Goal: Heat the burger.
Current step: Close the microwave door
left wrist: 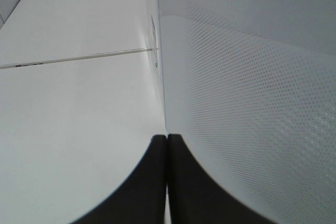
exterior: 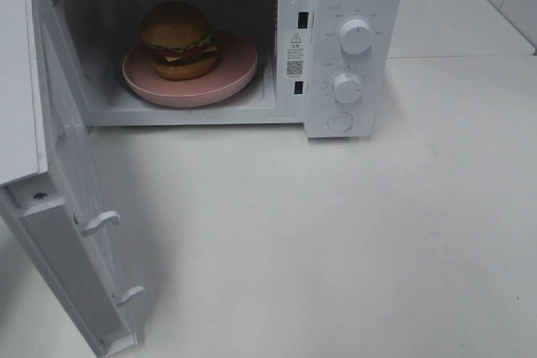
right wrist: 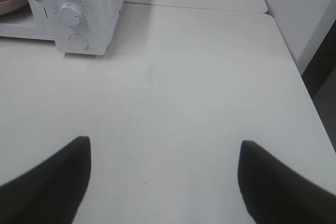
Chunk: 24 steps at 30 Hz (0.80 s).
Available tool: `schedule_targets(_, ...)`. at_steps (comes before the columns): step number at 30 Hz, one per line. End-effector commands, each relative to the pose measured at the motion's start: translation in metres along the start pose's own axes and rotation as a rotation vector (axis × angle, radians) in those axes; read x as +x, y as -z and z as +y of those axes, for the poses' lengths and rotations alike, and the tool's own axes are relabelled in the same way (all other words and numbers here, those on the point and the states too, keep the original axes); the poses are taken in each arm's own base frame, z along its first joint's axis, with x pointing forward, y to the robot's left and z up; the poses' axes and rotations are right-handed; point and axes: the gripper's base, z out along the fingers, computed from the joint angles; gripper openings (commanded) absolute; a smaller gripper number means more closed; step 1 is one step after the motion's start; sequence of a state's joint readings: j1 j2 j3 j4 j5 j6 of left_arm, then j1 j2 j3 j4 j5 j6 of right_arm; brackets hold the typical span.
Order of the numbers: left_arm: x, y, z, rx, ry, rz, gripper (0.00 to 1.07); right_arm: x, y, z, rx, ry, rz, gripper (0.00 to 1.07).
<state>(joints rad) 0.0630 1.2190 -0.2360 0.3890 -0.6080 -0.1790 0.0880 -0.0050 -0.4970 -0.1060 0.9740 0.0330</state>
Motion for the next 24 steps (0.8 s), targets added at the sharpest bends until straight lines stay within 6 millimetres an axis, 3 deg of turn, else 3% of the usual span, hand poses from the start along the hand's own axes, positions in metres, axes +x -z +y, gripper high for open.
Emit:
schedule_targets(1, -0.001, -0.002, -0.002, 0.027, 0.005, -0.025, 0.00, 0.001, 0.003, 0.000, 0.001, -0.011, -0.037, 0.73)
schedule_targets(9, -0.001, -0.011, -0.010, 0.133, -0.026, -0.061, 0.00, 0.001, 0.003, 0.000, 0.001, -0.011, -0.037, 0.73)
schedule_targets(17, -0.015, -0.026, -0.017, 0.218, 0.004, -0.094, 0.00, 0.001, 0.003, 0.000, 0.001, -0.011, -0.037, 0.73)
schedule_targets(24, -0.027, -0.043, -0.055, 0.347, -0.025, -0.092, 0.00, 0.001, 0.003, 0.000, 0.001, -0.011, -0.037, 0.73)
